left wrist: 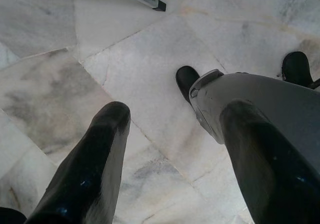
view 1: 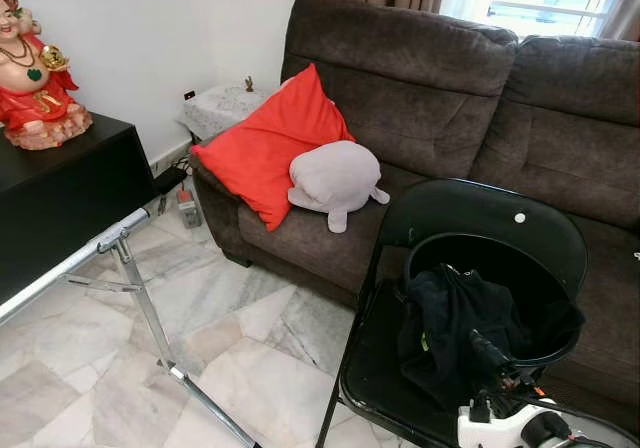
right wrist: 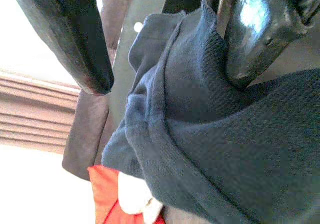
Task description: Hang hanger
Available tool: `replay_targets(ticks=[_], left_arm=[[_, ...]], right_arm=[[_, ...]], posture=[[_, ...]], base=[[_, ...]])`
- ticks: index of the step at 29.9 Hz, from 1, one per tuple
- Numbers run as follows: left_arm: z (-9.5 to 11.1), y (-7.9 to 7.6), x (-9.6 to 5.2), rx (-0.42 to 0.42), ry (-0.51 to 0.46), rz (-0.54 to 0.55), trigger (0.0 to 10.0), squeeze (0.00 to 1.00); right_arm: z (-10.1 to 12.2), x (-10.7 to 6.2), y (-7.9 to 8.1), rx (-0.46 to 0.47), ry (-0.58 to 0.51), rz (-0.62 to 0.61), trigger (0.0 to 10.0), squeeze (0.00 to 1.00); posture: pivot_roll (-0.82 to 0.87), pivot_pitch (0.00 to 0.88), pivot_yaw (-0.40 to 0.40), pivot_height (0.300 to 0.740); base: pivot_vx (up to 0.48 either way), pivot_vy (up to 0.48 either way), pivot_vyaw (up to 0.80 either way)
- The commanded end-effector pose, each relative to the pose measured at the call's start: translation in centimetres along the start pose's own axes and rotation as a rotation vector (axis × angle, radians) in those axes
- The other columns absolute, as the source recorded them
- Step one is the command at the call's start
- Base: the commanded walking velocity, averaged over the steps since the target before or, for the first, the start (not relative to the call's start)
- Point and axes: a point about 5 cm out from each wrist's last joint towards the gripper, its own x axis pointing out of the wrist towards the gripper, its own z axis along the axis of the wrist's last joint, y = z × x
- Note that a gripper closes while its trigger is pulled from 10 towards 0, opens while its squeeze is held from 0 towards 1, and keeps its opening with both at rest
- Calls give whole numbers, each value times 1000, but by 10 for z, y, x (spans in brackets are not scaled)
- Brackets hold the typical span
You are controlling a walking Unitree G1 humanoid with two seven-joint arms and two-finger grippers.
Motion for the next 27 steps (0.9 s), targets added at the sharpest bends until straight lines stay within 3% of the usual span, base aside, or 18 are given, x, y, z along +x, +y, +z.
replay_targets(ticks=[1, 6, 11, 21, 27], left_arm=[[-2, 2, -1, 1, 2, 7, 10000, 0], [-2, 2, -1, 4, 0, 9, 10000, 0], [-1, 2, -1, 12, -1, 10, 10000, 0], [-1, 2, -1, 11, -2, 12, 10000, 0], [-1, 2, -1, 11, -3, 13, 10000, 0]], right_arm=[[4, 2, -2, 15, -28, -37, 10000, 0], [7, 9, -5, 18, -31, -73, 10000, 0], [12, 17, 1, 36, -31, -54, 10000, 0], [10, 35, -14, 39, -14, -158, 10000, 0], [8, 36, -22, 49, -6, -232, 10000, 0]], posture=[[-66, 4, 10, 740], [-66, 2, 14, 740], [-60, 0, 17, 740], [-55, 0, 16, 740], [-56, 0, 15, 740]], base=[[0, 0, 0], [0, 0, 0], [0, 0, 0], [0, 0, 0], [0, 0, 0]])
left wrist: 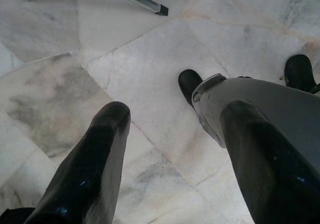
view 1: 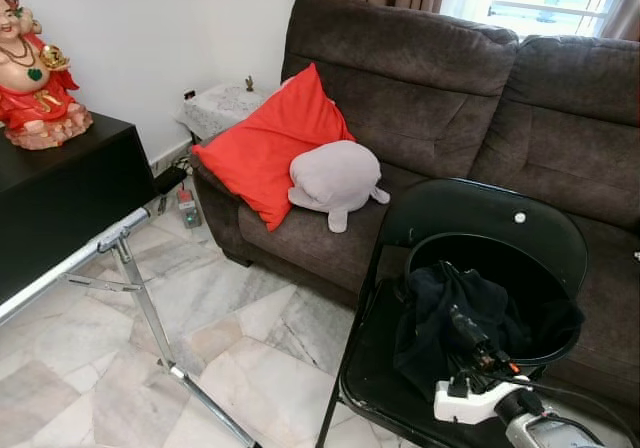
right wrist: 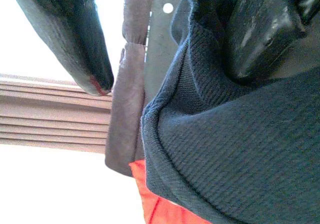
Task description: Hang hanger
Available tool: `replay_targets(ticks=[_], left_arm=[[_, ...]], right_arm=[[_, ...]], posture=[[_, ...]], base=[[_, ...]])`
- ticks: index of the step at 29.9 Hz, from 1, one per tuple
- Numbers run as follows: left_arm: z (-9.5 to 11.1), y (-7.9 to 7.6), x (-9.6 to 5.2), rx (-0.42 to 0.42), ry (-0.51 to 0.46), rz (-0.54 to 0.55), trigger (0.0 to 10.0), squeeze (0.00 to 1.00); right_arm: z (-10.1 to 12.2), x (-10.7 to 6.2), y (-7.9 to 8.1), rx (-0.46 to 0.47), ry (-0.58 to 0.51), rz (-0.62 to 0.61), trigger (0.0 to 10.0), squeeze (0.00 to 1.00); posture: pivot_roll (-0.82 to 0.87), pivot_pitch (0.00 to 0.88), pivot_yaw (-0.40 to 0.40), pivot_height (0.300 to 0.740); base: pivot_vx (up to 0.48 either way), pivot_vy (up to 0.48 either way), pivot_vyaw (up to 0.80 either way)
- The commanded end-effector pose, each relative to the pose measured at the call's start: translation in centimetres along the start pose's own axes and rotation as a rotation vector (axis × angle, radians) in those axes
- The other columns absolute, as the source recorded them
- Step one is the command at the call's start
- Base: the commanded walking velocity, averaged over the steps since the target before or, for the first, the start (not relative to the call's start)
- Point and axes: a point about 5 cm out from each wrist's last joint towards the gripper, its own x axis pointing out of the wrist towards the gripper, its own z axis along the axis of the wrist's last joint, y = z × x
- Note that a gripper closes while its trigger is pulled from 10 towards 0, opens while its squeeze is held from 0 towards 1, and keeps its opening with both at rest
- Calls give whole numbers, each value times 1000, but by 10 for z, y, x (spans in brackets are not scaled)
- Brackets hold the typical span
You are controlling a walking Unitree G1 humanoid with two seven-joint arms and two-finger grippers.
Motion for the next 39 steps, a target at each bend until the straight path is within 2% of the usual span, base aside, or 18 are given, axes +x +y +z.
replay_targets(ticks=[1, 3, 4, 5, 6, 11, 12, 19, 20, 21, 26, 32, 33, 34, 36, 37, 39], left_arm=[[-3, 1, -1, 3, 12, 3, 10000, 0], [-3, 1, -1, 3, 12, 3, 10000, 0], [-3, 1, -1, 3, 12, 3, 10000, 0], [-3, 1, -1, 3, 12, 3, 10000, 0], [-3, 1, -1, 3, 12, 2, 10000, 0], [-3, 0, -1, 2, 13, -1, 10000, 0], [-4, 0, -1, 2, 15, -5, 10000, 0], [-4, 0, -1, 0, 16, -5, 10000, 0], [-4, 0, -1, 1, 16, -5, 10000, 0], [-4, 0, -1, 1, 16, -5, 10000, 0], [-4, 0, -1, 2, 15, -5, 10000, 0], [-3, 0, -1, -2, 12, -6, 10000, 0], [-3, 0, -1, -3, 12, -7, 10000, 0], [-3, 0, -1, -3, 12, -8, 10000, 0], [-3, 0, -1, -3, 12, -8, 10000, 0], [-3, 0, -1, -4, 12, -10, 10000, 0], [-3, 0, -1, -5, 13, -15, 10000, 0]], right_arm=[[-1, 5, -6, 18, 11, -38, 10000, 0], [-2, 4, -5, 24, 21, -38, 10000, 0], [-1, 4, -3, 36, 29, -29, 2745, 0], [-1, 4, -3, 36, 29, -29, 2745, 0], [-1, 3, -2, 47, 36, -21, 0, 0], [-3, 2, 7, 82, 80, 38, 0, 0], [-2, 1, 10, 98, 89, 59, 10000, 0], [-2, 2, 7, 121, 87, 41, 10000, 0], [-4, 3, 4, 128, 92, 25, 4549, 0], [-4, 3, 4, 131, 98, 22, 0, 0], [-6, 4, 1, 140, 113, 14, 0, 0], [-12, 2, 0, 241, 204, -11, 157, 0], [-13, 2, -1, 261, 217, -14, 1176, 0], [-13, 2, -2, 267, 217, -19, 4275, 0], [-13, 2, -2, 267, 217, -19, 4275, 0], [-13, 2, -4, 271, 216, -26, 10000, 0], [-17, 2, -11, 270, 226, -47, 10000, 0]], posture=[[-55, 0, 16, 740], [-55, 0, 15, 740], [-55, 0, 16, 740], [-55, 0, 16, 740], [-55, 0, 16, 740], [-54, 1, 15, 740], [-52, 2, 15, 740], [-54, 3, 15, 740], [-53, 3, 15, 740], [-54, 3, 15, 740], [-55, 3, 15, 740], [-54, 3, 14, 740], [-54, 3, 14, 740], [-55, 3, 14, 740], [-55, 3, 14, 740], [-58, 3, 13, 740], [-58, 4, 13, 740]], base=[[0, 0, 0], [0, 0, 0], [0, 0, 0], [0, 0, 0], [0, 0, 0], [0, 0, 0], [0, 0, 0], [0, 0, 0], [0, 0, 0], [0, 0, 0], [0, 0, 0], [0, 0, 0], [0, 0, 0], [0, 0, 0], [0, 0, 0], [0, 0, 0], [0, 0, 0]])
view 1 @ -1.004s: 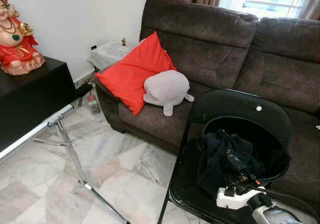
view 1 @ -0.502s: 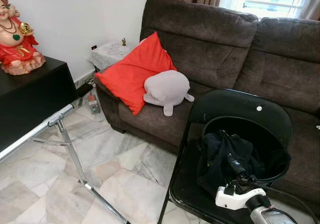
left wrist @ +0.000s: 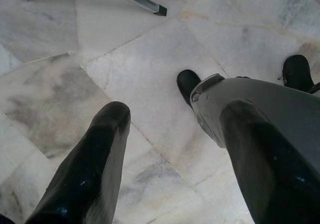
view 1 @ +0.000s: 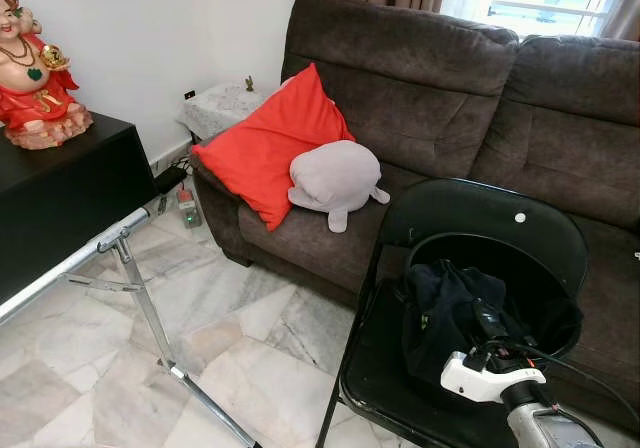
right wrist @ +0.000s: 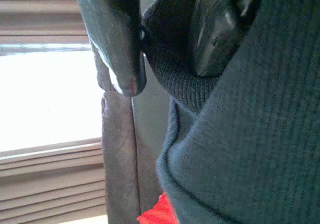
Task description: Hang hanger
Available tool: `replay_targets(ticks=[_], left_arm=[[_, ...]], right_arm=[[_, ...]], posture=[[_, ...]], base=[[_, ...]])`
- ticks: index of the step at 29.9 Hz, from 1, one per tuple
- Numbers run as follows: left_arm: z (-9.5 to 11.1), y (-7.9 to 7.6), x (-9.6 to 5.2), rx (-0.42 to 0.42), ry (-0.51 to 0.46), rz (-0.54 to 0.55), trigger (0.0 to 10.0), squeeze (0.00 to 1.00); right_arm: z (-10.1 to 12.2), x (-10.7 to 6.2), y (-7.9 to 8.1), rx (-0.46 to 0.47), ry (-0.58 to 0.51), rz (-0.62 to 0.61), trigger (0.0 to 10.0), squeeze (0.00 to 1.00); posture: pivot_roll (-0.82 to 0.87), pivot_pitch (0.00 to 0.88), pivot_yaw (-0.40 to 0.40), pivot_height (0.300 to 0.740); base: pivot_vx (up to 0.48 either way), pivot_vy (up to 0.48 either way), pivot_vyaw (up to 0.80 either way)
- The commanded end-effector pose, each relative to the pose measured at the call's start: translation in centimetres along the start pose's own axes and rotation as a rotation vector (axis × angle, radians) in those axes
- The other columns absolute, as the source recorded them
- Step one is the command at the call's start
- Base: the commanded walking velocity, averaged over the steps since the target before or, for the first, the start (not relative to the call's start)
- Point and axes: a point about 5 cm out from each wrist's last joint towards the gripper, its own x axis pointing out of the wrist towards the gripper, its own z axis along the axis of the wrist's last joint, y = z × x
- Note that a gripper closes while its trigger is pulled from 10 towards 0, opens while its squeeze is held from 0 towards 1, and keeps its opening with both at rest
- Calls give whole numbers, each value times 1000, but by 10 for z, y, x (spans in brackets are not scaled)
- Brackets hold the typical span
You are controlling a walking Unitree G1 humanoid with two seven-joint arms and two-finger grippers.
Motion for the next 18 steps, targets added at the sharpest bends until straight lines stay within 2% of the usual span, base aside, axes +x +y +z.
replay_targets(ticks=[1, 18], left_arm=[[-3, 0, 0, -4, 14, -6, 10000, 0], [-3, -1, 0, -7, 15, -14, 10000, 0]], right_arm=[[-4, 4, -11, 19, 22, -35, 10000, 0], [-4, 1, -28, 75, 52, -33, 10000, 0]], posture=[[-60, 3, 13, 740], [-66, 2, 10, 740]], base=[[0, 0, 0], [0, 0, 0]])
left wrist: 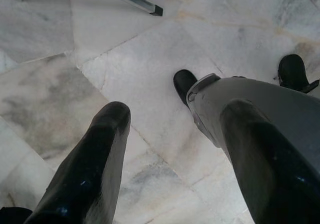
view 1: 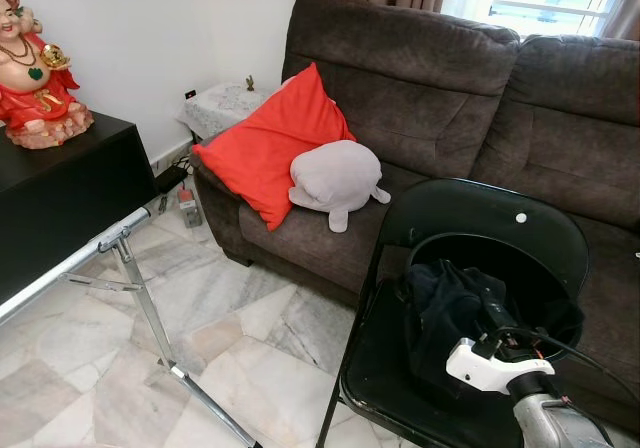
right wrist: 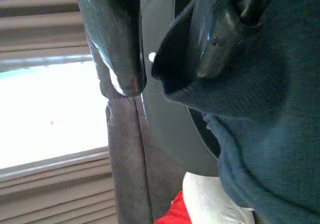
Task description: Hang hanger
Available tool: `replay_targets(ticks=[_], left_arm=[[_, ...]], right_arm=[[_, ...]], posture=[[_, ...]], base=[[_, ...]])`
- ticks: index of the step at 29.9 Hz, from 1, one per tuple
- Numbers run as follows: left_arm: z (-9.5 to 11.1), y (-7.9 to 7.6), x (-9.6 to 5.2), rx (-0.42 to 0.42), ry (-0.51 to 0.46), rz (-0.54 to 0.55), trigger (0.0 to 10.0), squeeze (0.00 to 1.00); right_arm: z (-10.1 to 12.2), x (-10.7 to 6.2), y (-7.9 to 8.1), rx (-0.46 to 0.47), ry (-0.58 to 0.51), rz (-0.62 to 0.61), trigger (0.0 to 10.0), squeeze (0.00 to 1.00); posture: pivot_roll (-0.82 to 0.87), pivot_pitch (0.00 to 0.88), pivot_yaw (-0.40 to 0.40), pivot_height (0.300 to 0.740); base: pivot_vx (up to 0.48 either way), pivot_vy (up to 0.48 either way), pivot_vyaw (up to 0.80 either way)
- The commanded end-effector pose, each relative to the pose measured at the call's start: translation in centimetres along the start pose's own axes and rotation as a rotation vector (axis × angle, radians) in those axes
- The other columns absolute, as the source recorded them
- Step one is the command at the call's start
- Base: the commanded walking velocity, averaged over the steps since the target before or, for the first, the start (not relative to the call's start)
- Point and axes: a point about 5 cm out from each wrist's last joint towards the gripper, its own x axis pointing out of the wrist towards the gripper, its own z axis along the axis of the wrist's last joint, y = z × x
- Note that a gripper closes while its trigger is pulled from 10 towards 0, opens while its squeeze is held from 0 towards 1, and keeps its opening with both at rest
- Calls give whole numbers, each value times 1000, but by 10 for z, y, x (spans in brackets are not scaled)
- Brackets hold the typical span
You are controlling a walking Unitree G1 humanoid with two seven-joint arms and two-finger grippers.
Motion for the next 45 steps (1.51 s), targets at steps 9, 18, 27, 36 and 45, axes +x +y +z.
replay_targets(ticks=[9, 18, 27, 36, 45], left_arm=[[-3, 0, 0, -8, 15, -2, 10000, 0], [-3, 0, -1, -5, 16, -2, 10000, 0], [-3, 0, 0, -7, 15, -1, 10000, 0], [-3, 0, -1, -5, 13, -1, 10000, 0], [-3, 1, -1, -5, 13, 1, 10000, 0]], right_arm=[[3, -4, 16, 48, -13, 179, 10000, 0], [12, -4, 22, -61, -133, 271, 10000, 0], [0, -1, 25, -150, -96, 315, 10000, 1000], [3, 4, 22, -214, -131, 281, 10000, 0], [17, 14, 23, -223, -220, 299, 10000, 0]], posture=[[-60, 2, 8, 740], [-60, 5, 10, 740], [-59, 7, 10, 740], [-60, 9, 13, 740], [-54, 7, 12, 740]], base=[[0, 0, 0], [0, 0, 0], [0, 0, 0], [0, 0, 0], [0, 0, 0]])
